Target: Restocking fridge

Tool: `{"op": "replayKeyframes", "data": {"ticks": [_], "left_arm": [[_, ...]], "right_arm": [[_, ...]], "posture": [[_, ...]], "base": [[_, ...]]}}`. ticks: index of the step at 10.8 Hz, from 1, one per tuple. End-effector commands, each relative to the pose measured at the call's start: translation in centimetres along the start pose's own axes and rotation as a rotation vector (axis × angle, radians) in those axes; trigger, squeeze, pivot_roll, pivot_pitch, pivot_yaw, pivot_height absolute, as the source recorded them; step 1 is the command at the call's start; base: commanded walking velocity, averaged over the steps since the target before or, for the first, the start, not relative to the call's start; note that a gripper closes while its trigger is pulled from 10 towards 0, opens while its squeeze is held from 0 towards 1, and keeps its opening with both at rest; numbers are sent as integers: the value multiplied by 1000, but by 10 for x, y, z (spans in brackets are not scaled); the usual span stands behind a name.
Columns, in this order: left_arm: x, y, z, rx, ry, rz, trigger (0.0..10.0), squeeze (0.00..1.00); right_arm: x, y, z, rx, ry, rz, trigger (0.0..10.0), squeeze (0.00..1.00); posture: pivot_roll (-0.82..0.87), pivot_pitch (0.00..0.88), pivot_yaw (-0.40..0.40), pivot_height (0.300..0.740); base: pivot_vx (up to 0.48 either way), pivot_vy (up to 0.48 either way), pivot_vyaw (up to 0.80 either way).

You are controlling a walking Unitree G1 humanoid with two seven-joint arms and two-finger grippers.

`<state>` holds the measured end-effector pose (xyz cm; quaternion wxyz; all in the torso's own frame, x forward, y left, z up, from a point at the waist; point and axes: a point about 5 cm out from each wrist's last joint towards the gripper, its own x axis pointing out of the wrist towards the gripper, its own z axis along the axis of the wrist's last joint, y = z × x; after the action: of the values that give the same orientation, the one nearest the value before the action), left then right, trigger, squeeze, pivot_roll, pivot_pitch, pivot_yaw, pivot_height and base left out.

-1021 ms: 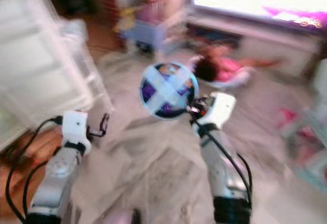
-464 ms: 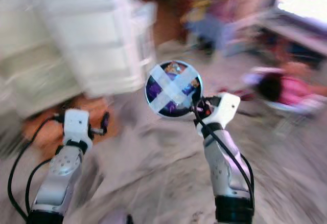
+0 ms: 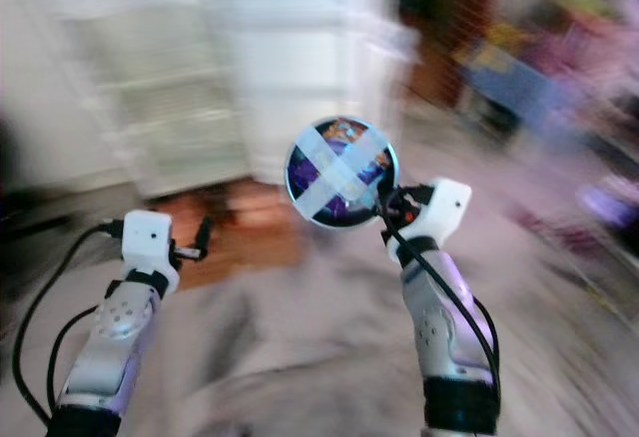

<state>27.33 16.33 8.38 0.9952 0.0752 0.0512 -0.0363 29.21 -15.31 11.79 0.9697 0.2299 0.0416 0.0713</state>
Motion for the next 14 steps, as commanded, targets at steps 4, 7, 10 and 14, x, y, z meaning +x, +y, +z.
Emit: {"op": "replayKeyframes", "data": {"ticks": [4, 7, 10, 14], "left_arm": [[1, 3, -4, -11, 20, -14, 10000, 0], [1, 4, -1, -8, 8, -17, 10000, 0], [1, -7, 4, -24, -23, -83, 10000, 0], [3, -8, 5, -40, -28, -95, 10000, 0]], "right_arm": [[4, 13, 2, -13, -5, 54, 10000, 0], [5, 14, -1, -15, 2, 55, 10000, 0], [7, 12, -1, -22, 4, 44, 10000, 0], [10, 7, 0, -39, 2, 16, 10000, 0]], "posture": [[18, 0, 9, 740], [23, 0, 8, 740], [24, 0, 7, 740], [26, 0, 3, 740]], "base": [[370, 295, 600], [426, 81, 323], [476, 0, 0], [441, 0, 0]]}}
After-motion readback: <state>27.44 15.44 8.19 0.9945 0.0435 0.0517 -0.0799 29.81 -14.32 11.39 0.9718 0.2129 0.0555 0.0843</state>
